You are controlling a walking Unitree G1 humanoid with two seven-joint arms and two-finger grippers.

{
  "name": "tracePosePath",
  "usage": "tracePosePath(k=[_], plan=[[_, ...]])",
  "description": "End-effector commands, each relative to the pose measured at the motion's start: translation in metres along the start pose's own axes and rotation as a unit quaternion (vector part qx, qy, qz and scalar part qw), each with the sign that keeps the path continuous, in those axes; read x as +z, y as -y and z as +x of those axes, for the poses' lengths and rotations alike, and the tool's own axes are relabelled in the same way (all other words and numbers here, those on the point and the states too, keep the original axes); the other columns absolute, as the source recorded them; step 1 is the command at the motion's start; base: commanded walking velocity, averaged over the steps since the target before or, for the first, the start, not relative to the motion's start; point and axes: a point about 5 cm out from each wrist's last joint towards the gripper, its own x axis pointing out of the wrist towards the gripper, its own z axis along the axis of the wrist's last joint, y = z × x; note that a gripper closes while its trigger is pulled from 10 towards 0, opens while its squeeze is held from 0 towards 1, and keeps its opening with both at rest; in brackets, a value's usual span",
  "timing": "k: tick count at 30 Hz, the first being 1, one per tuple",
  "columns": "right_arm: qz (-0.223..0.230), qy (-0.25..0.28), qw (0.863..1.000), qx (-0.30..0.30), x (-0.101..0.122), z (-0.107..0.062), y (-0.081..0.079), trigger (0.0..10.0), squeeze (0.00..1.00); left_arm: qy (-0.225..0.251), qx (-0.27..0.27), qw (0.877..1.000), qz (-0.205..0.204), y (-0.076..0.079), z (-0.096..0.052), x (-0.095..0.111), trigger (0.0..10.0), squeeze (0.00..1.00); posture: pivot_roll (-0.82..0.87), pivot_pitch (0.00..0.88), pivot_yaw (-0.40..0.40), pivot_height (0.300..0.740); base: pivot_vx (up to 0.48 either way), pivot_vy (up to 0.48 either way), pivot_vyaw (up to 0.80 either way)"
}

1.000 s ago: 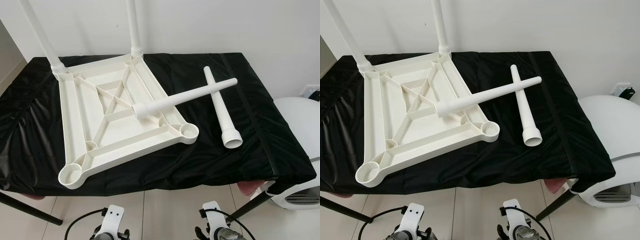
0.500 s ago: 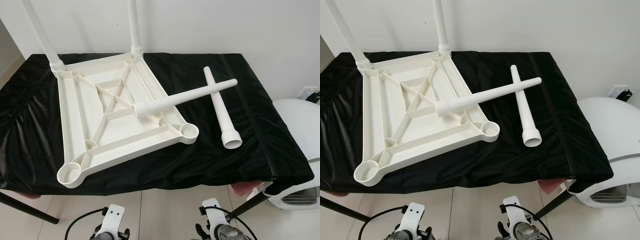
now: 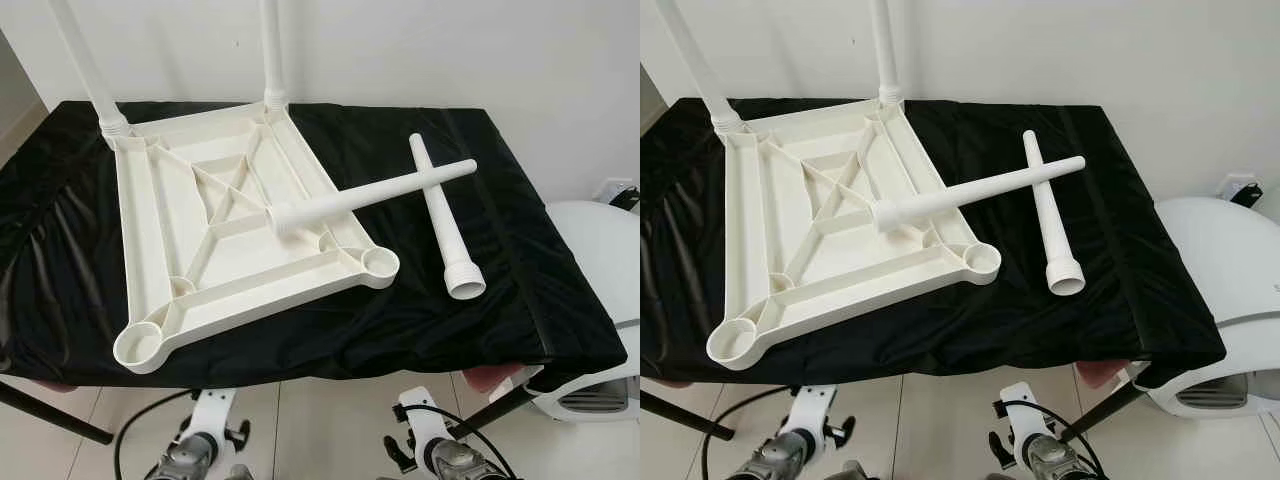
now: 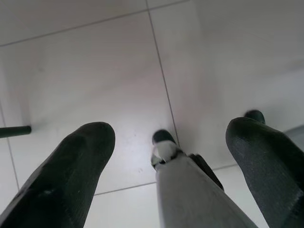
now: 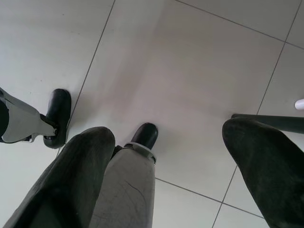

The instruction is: Building children table

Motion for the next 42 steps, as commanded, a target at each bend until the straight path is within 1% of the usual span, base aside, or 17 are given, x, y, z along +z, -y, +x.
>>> tracePosePath(k=[1,7,13,31,34,39,42], plan=[[0.003,-0.014,1.000,-0.001,-0.010,-0.003,0.002,10.0,0.00,-0.022,0.000,1.000,0.007,-0.003,-0.004,-0.013,10.0,0.00,0.00,0.000,0.010,0.740,0.000,0.000,0.00],[0.000,-0.028,1.000,-0.005,-0.021,-0.007,0.003,10.0,0.00,-0.032,0.000,0.999,0.009,-0.005,-0.007,-0.021,10.0,0.00,0.00,0.000,0.012,0.740,0.000,0.000,0.00],[0.003,-0.035,0.999,-0.003,-0.026,-0.008,0.002,10.0,0.00,-0.039,-0.001,0.999,0.008,-0.005,-0.009,-0.027,10.0,0.00,0.00,0.000,0.009,0.740,0.000,0.000,0.00],[0.016,-0.042,0.999,-0.008,-0.030,-0.009,0.002,10.0,0.00,-0.043,-0.001,0.999,0.011,-0.004,-0.009,-0.029,10.0,0.00,0.00,0.000,-0.001,0.740,0.000,0.000,0.00],[0.036,-0.038,0.999,-0.009,-0.031,-0.009,0.001,10.0,0.00,-0.046,0.000,0.999,0.009,-0.004,-0.009,-0.030,10.0,0.00,0.01,0.000,-0.008,0.740,0.000,0.000,0.00],[0.044,-0.035,0.998,-0.006,-0.029,-0.009,-0.001,10.0,0.00,-0.049,0.002,0.999,0.000,-0.003,-0.010,-0.032,10.0,0.00,0.01,0.000,-0.015,0.740,0.000,0.000,0.00],[0.059,-0.030,0.998,-0.006,-0.026,-0.007,-0.003,10.0,0.00,-0.051,0.005,0.999,-0.010,-0.003,-0.010,-0.033,10.0,0.00,0.01,0.000,-0.015,0.740,0.000,0.000,0.00]])
